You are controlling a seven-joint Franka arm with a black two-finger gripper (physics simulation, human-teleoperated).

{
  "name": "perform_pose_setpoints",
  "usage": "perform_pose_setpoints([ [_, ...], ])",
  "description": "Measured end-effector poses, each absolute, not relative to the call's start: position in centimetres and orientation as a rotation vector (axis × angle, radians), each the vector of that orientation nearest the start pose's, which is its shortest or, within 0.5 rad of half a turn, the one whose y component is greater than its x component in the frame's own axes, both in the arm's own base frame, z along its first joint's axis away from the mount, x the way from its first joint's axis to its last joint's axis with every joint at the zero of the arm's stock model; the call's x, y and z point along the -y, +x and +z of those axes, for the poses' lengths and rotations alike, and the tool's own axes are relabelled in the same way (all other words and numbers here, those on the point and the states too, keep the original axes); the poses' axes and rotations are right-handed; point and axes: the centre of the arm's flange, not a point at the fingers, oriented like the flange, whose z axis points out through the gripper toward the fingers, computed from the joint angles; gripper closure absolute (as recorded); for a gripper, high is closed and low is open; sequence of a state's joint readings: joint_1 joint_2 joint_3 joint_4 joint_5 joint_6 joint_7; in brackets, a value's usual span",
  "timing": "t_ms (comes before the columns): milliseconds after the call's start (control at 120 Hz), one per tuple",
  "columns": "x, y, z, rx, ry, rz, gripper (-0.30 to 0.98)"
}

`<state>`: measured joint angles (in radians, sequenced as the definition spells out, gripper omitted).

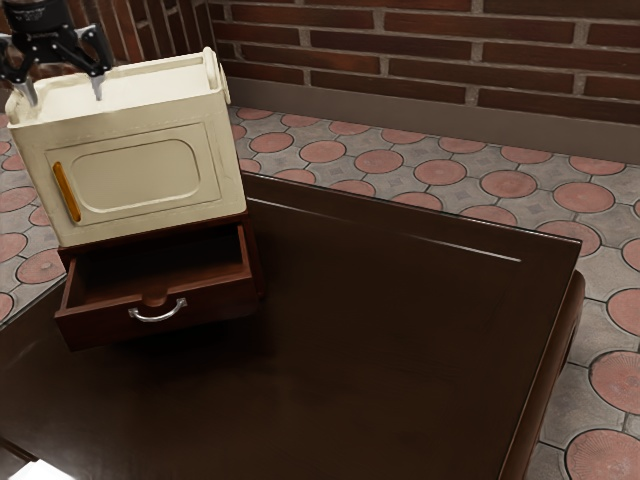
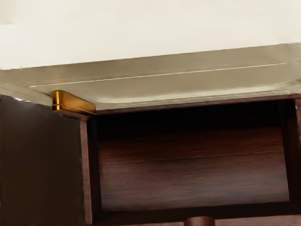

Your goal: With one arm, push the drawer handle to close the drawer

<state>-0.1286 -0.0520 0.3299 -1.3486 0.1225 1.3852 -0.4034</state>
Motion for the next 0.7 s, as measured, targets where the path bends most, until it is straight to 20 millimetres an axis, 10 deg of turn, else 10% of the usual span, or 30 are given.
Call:
perform_pose_setpoints([
  [283,-9.6,50.6,73.0,0.862,-2.857,-0.129,0.00],
  [700,-3.8,47.9,59.3,0.896,-2.937,0.267,0.69],
])
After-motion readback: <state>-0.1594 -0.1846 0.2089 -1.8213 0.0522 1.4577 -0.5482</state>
